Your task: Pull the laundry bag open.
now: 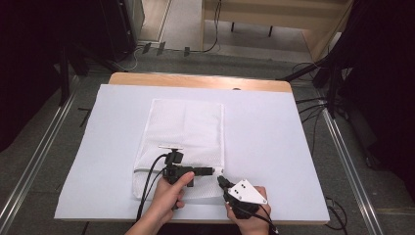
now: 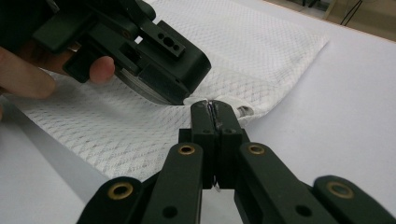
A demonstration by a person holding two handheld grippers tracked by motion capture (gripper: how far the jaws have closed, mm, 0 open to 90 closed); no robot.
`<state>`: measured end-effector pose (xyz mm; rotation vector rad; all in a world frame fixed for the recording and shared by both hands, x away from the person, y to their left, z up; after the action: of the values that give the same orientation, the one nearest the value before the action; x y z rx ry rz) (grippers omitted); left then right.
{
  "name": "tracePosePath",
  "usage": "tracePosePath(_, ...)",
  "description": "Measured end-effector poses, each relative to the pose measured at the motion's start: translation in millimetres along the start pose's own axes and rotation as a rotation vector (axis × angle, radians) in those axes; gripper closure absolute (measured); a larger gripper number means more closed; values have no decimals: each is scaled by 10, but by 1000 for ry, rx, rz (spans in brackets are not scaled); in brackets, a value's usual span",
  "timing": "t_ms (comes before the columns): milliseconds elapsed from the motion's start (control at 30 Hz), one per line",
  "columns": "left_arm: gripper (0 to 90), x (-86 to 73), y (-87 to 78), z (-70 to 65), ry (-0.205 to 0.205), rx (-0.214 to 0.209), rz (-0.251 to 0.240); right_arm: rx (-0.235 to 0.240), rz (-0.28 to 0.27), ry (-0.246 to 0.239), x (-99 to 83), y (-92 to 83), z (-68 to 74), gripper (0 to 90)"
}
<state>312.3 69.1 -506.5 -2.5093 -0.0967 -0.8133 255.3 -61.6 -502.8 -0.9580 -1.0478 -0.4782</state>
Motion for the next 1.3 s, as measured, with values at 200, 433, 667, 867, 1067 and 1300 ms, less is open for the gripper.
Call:
tracePosePath(200,548,23,-26,-42,3,-20,-18,-7,4,1,-7,5,-26,900)
tracePosePath(433,575,33,-19,-84,15,-29,-24,-9,13,0,-19,9,-27,900)
tracePosePath(667,586,11,24,-76,33,-25,-10,-8,16,0,-28,16,-20,900)
tracePosePath(867,594,4,62,-64,37,-18,-7,-9,18,-1,-34,18,-15,900)
tracePosePath(1067,621,-44,155,-68,47,-20,25,0,16,-3,-30,6,-6,900)
tracePosePath(1300,619,-24,109,-9,67,59,17,3,20,0,-35,-11,-23,900)
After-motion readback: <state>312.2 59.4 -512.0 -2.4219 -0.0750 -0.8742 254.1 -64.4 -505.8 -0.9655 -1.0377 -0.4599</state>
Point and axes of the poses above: each handheld gripper's, and its own axes: y roughly forward along the jaws, x roughly out of its top, z roughly to its left, the point moved 7 cm from there along y, roughly forward along the jaws, and after that the axes turned 14 degrees about y, right-handed, at the moved point
